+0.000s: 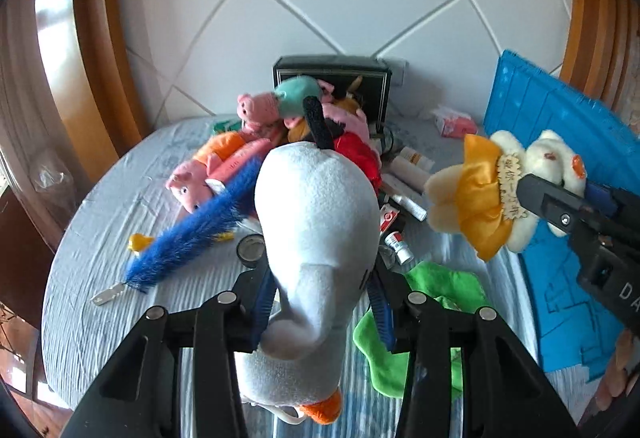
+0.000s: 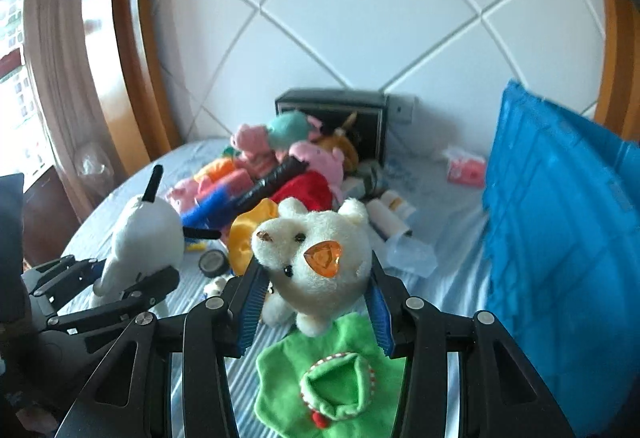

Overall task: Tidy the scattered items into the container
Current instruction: 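Carry the duck and bear plush over the crate with both tools, then open both tools to drop the duck and bear into the crate, then withdraw both tools from the crate toward the table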

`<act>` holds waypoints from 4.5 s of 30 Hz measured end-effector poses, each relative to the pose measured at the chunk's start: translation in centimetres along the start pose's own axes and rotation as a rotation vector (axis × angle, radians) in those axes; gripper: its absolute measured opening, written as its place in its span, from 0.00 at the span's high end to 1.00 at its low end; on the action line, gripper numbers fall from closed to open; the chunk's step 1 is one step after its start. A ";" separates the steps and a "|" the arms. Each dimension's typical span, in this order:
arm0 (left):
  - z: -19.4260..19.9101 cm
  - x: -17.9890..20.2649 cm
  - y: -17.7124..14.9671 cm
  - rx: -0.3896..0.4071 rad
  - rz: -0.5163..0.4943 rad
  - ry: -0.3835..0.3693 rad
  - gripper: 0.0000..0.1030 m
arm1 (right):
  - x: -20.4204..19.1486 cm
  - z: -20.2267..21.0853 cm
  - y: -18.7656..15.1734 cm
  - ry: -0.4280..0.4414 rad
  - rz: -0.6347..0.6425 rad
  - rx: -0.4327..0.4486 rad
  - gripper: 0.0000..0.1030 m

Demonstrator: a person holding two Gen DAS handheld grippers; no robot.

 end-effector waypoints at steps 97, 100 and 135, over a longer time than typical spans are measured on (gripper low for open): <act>-14.7 48.9 5.1 -0.449 -0.332 0.012 0.33 | 48.4 0.3 -7.4 -0.296 -0.131 -0.454 0.01; -14.3 48.7 5.1 -0.453 -0.331 0.004 0.33 | 48.9 0.2 -8.0 -0.294 -0.170 -0.488 0.01; 7.6 35.4 11.0 -0.208 -0.263 0.025 0.33 | 37.5 13.9 2.5 -0.200 0.012 -0.384 0.01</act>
Point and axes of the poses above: each gripper's, at about its wrist camera, not at the fingertips, and z roughly against the way its jaws point, x to its right, y to its top, the point moved 3 cm from there along -z, roughly the way its jaws point, and after that the axes turned 8 degrees about z, right-handed, at the moved point
